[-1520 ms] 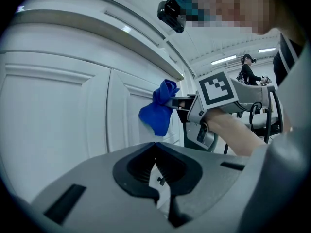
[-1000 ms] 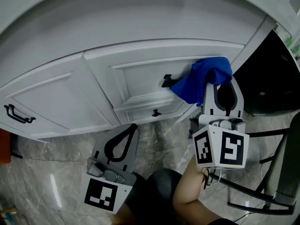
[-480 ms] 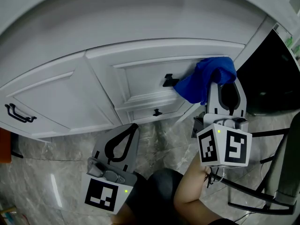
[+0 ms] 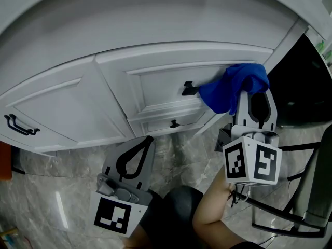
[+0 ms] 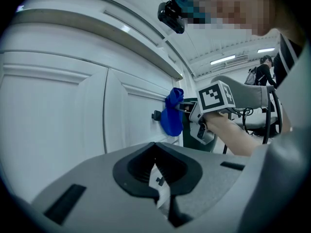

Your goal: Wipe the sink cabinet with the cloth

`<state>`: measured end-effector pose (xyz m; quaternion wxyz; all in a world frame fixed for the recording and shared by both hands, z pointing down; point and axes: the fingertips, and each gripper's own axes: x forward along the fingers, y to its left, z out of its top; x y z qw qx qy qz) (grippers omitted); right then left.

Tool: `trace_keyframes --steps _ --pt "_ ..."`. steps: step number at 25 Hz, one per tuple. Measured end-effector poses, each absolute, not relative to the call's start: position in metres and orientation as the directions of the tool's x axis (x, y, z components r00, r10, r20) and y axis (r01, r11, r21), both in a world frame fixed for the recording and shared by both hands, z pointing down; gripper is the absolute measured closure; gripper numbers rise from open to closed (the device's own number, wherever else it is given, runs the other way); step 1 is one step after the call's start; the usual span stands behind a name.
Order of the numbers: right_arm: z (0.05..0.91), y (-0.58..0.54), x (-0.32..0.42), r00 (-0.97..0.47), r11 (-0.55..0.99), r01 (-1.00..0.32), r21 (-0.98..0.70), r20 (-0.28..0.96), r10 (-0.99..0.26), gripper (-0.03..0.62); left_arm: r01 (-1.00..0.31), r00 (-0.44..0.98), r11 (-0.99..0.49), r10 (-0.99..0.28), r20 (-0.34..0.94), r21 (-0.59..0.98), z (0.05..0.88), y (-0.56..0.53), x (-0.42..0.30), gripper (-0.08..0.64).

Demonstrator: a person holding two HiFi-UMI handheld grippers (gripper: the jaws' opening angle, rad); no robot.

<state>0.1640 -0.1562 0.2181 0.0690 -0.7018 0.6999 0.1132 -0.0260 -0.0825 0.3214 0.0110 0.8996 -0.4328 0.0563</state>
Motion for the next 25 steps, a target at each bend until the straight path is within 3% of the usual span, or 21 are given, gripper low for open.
trace_keyframes --steps 25 --pt "0.230 -0.156 0.195 0.069 -0.099 -0.987 0.123 -0.229 -0.971 0.476 -0.778 0.621 -0.626 -0.780 0.079 -0.060 0.303 -0.064 -0.035 0.557"
